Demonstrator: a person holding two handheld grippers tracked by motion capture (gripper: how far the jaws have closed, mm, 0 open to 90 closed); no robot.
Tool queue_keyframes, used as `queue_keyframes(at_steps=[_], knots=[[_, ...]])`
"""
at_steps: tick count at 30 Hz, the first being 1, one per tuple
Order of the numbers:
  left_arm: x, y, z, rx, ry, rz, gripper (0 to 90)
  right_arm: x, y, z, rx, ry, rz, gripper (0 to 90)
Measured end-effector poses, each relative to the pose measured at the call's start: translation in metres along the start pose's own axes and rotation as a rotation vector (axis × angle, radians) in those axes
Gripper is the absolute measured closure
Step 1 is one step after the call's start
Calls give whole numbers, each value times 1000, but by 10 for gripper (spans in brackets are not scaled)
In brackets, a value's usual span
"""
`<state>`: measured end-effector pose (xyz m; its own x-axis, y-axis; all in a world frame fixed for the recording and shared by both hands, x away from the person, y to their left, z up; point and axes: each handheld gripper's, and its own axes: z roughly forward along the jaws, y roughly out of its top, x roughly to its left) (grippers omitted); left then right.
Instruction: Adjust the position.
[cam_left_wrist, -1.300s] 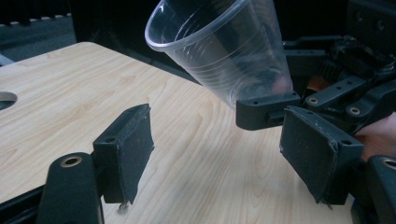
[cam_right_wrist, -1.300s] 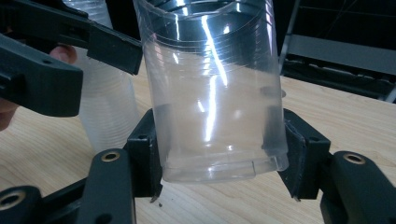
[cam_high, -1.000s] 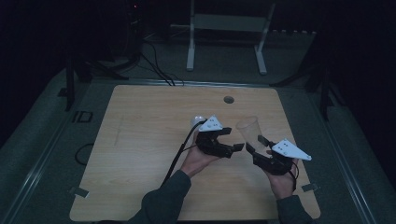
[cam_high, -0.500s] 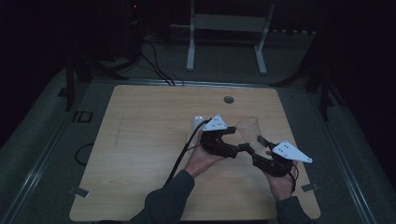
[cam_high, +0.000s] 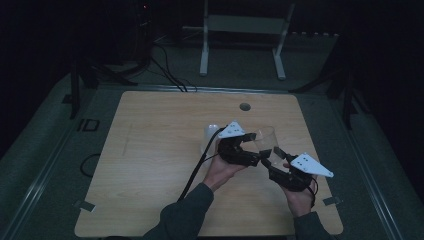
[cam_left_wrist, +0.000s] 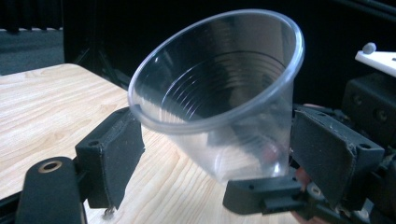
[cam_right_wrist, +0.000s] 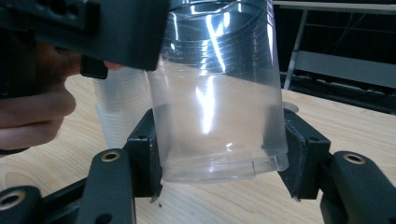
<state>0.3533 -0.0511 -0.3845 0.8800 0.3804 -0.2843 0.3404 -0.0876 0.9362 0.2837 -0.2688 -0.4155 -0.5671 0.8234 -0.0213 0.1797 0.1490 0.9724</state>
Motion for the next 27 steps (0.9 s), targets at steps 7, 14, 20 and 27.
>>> queue_keyframes(at_steps=[7, 14, 20, 27], knots=[[-1, 0, 4, -24, -11, -28, 183, 0, -1, 0, 3, 13, -4, 414], [-2, -1, 5, -37, -9, -32, 234, -1, -1, 1, 13, 22, -7, 414], [-4, 0, 2, -44, -8, -17, 285, -1, 0, 1, 24, 35, -15, 401], [-5, 1, 1, -41, 0, 2, 300, -3, 4, 2, 56, 59, -30, 378]])
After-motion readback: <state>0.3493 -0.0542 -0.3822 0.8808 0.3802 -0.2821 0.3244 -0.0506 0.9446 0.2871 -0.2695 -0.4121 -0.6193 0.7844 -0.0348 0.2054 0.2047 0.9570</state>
